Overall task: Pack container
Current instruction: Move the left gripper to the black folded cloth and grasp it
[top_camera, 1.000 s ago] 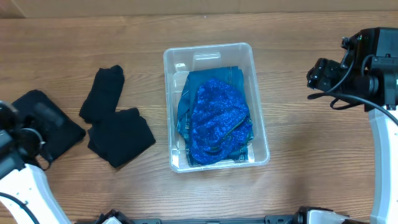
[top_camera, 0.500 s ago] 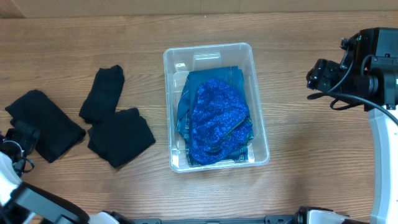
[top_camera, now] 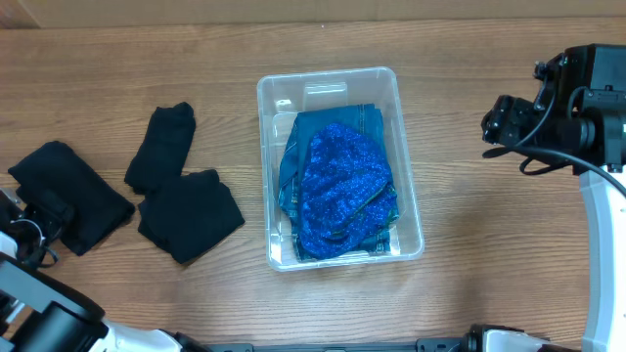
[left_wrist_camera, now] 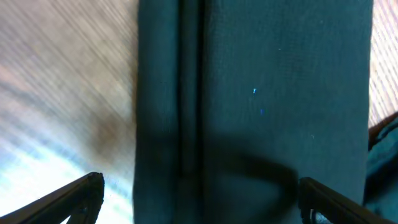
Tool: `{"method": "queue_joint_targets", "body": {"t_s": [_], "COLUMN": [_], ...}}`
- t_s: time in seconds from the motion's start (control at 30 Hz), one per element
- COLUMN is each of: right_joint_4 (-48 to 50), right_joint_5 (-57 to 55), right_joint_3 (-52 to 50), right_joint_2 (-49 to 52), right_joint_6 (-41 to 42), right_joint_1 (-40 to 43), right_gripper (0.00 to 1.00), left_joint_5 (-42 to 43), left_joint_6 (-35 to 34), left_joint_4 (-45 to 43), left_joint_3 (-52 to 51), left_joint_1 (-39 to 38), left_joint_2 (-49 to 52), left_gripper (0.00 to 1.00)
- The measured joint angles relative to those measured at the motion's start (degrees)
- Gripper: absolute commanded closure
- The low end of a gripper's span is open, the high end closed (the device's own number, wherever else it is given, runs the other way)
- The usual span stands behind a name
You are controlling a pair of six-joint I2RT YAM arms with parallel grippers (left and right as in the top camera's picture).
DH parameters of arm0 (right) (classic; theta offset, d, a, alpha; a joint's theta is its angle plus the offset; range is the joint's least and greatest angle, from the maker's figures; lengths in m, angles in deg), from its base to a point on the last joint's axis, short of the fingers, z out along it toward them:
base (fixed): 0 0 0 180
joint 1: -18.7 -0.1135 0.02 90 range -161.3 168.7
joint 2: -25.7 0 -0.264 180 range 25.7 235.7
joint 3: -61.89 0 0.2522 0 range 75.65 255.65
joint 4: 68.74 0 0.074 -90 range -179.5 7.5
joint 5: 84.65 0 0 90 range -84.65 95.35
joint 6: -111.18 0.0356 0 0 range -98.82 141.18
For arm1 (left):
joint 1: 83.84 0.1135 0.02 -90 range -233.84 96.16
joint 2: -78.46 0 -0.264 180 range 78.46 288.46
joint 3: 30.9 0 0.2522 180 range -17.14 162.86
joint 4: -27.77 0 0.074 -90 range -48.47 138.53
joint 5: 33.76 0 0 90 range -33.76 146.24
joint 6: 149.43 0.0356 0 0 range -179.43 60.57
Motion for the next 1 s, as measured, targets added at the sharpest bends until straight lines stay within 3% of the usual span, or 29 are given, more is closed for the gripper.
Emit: {"method": "queue_joint_targets", "body": {"t_s": [0.63, 0.67, 0.73, 0.83, 1.0], "right_joint_4": [-1.0, -1.0, -1.0, -1.1, -1.1], "right_joint_5": [0.0, 0.0, 0.0, 0.0, 0.0], "right_joint_3": [0.0, 0.0, 0.0, 0.0, 0.0], "right_joint_2": [0.0, 0.0, 0.0, 0.0, 0.0], "right_joint_6": [-0.2, -0.2, -0.2, -0.2, -0.2], "right_joint_1": [0.0, 0.0, 0.0, 0.0, 0.0], "right_gripper": [0.29, 0.29, 0.29, 0.29, 0.3], "left_joint_5": [5.3, 5.4, 5.7, 8.7, 13.9], "left_joint_6": [0.4, 0.4, 0.1, -0.5, -1.3], "left_joint_4": [-2.5, -2.6, -2.7, -3.7, -5.1], "left_joint_3": [1.6, 1.6, 1.6, 1.6, 1.6], "left_joint_1": [0.9, 0.9, 0.9, 1.1, 0.4], "left_joint_2": [6.3, 6.3, 6.4, 7.4, 8.2], "left_gripper": [0.02, 0.07, 0.37, 0.69, 0.9]}}
